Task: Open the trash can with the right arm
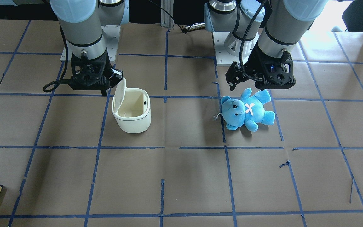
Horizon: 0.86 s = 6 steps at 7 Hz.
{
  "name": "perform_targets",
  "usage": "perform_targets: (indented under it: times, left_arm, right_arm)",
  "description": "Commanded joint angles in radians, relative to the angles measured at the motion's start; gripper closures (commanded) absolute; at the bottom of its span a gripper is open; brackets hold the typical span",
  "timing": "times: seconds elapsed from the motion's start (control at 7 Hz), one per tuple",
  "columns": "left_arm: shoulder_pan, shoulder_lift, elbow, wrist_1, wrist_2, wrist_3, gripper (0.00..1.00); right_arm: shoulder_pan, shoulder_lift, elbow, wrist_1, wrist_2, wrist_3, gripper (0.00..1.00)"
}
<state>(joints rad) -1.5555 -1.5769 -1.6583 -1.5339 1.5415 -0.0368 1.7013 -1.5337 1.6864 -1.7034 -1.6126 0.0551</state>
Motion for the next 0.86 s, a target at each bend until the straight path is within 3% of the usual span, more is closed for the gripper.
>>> perform_targets:
  times: [0.0, 0.43, 0.71]
  left_arm:
    - [0.000, 0.000, 0.000, 0.000, 0.000, 0.000, 0.00]
    - [0.000, 0.000, 0.000, 0.000, -0.001, 0.000, 0.00]
    - [0.000, 0.000, 0.000, 0.000, 0.000, 0.000, 0.00]
  right_arm:
    - [-0.064, -0.003, -0.077, 0.071, 0.011, -0.009, 0.29]
    - [-0.080, -0.006, -0.169, 0.206, 0.000, 0.000, 0.00]
    - [-0.101, -0.006, -0.180, 0.234, 0.019, -0.012, 0.00]
